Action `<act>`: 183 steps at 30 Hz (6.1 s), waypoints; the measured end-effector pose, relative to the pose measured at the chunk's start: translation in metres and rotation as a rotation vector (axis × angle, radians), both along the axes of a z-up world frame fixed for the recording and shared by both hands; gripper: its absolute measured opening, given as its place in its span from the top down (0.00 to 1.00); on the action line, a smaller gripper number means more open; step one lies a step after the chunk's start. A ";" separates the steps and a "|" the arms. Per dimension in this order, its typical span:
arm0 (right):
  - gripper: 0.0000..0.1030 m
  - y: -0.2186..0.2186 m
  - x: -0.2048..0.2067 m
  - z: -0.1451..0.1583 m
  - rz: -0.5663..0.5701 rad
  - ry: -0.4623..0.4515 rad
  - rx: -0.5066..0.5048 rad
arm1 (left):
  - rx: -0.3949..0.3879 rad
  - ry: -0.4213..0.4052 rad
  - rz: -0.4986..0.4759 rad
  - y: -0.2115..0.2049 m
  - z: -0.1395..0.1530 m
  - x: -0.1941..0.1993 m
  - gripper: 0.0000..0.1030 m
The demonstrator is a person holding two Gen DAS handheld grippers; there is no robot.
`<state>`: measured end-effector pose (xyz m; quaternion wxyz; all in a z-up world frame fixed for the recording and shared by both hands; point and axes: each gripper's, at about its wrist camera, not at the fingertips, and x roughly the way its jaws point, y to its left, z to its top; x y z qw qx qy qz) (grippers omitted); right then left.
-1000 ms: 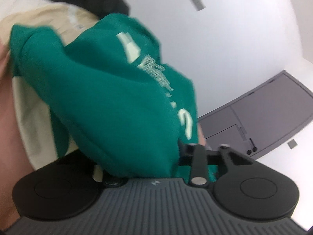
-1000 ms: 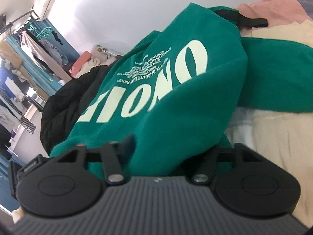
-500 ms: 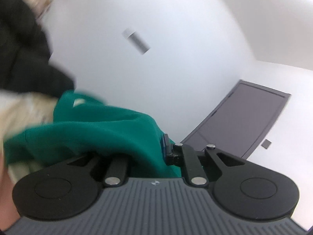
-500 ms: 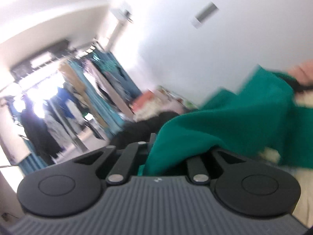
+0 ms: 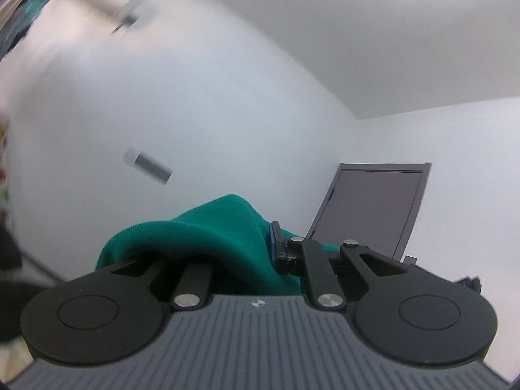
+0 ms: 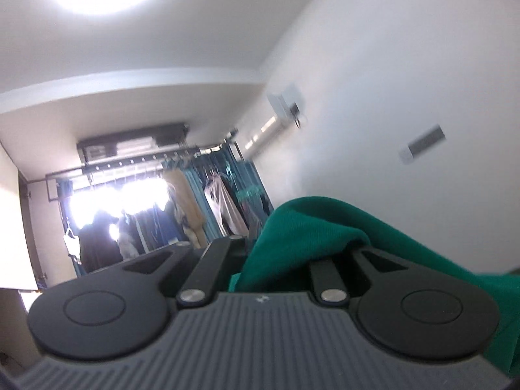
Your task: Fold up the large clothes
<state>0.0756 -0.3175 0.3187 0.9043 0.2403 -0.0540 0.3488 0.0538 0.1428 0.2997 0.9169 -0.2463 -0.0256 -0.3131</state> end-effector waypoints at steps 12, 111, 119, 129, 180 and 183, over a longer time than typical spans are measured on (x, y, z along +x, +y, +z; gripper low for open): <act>0.89 -0.001 0.030 0.032 -0.087 0.026 -0.053 | 0.103 0.050 0.057 -0.031 0.037 0.018 0.85; 0.92 0.017 -0.006 -0.397 -0.428 0.736 -0.309 | 0.716 0.735 0.409 -0.068 -0.430 0.068 0.93; 0.93 -0.038 0.010 -0.349 -0.530 0.659 -0.365 | 0.568 0.781 0.533 0.036 -0.373 0.090 0.96; 0.93 -0.126 0.081 -0.289 -0.782 0.559 -0.490 | 0.457 0.838 0.766 0.175 -0.326 0.152 1.00; 0.93 -0.198 0.116 -0.349 -1.023 0.674 -0.421 | 0.368 0.763 0.735 0.161 -0.328 0.164 0.88; 0.93 -0.202 0.122 -0.361 -1.048 0.697 -0.463 | 0.460 0.801 0.809 0.168 -0.345 0.196 0.88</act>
